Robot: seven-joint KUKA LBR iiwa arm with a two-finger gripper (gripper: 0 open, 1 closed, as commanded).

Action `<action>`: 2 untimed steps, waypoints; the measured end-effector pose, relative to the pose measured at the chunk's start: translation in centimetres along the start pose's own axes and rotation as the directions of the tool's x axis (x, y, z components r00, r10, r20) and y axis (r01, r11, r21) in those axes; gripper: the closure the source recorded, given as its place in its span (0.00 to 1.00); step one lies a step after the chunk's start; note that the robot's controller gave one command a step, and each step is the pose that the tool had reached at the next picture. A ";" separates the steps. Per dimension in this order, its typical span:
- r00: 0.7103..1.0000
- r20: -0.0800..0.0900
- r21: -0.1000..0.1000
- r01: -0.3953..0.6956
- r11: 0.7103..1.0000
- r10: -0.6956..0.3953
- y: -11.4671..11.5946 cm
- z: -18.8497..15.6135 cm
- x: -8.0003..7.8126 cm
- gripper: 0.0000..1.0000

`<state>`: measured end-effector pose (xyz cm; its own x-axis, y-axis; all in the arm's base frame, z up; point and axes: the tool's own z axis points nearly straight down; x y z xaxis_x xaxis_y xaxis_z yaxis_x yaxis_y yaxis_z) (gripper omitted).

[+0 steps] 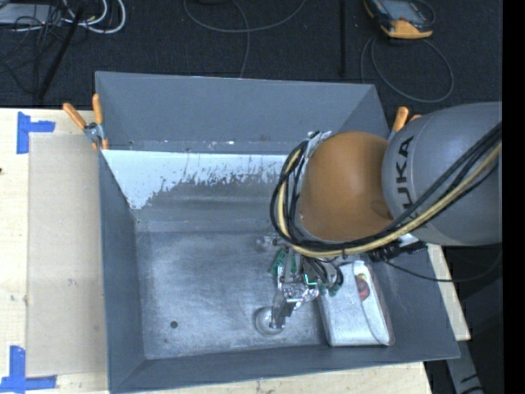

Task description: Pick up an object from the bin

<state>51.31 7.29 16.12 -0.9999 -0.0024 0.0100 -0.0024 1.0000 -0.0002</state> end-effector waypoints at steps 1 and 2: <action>0.997 0.003 0.002 -0.081 0.997 0.081 -6.5 5.1 -1.4 0.00; 0.968 0.028 0.005 0.247 0.969 -0.248 -9.6 8.7 -1.6 0.00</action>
Offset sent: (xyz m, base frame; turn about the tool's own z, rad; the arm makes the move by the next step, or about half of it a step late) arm 0.0147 -0.0612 -0.0474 0.0740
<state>52.83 -2.25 7.44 -0.9681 -0.2499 -0.0180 -0.2499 0.9683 -0.0028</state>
